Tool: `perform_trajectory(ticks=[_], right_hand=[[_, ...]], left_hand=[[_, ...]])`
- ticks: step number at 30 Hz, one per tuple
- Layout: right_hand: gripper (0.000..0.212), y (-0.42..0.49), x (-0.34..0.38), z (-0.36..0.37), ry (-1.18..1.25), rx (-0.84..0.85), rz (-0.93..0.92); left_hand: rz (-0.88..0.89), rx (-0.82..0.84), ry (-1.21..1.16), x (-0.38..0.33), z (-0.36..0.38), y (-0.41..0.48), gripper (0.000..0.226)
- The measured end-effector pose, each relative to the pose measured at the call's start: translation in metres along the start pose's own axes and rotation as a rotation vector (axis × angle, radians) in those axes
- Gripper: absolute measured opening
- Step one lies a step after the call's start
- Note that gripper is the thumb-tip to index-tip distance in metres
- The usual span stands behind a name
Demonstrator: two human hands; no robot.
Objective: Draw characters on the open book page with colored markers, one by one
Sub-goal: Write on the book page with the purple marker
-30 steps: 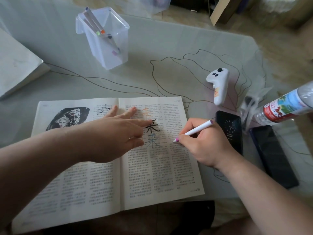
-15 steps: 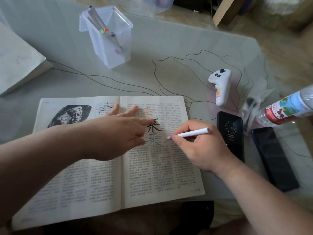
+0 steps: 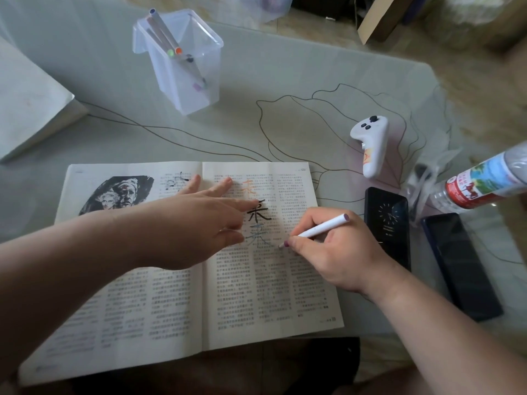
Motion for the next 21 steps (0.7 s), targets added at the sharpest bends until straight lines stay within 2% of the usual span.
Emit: perform_trajectory(ticks=[4, 9, 13, 21], right_hand=[[0.018, 0.000, -0.002, -0.001, 0.000, -0.039, 0.002], [0.018, -0.002, 0.002, -0.003, -0.018, -0.010, 0.021], [0.022, -0.001, -0.006, -0.014, -0.097, -0.015, 0.099], [0.019, 0.002, -0.007, -0.017, -0.228, 0.011, 0.084]], left_hand=[[-0.004, -0.003, 0.009, 0.001, 0.000, 0.000, 0.034], [-0.001, -0.016, 0.003, 0.001, 0.000, 0.002, 0.034], [0.000, -0.026, 0.008, 0.003, 0.001, 0.002, 0.033], [0.021, -0.056, -0.029, 0.006, 0.003, 0.005, 0.033]])
Point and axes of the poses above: each hand's wrist, its own y-axis towards the middle knuckle, its own z-axis out of the palm, x = y × z, the point moved 5 cm from there along y, towards the middle knuckle, and after that the axes turned 15 degrees about -z, right-handed, at the moved point
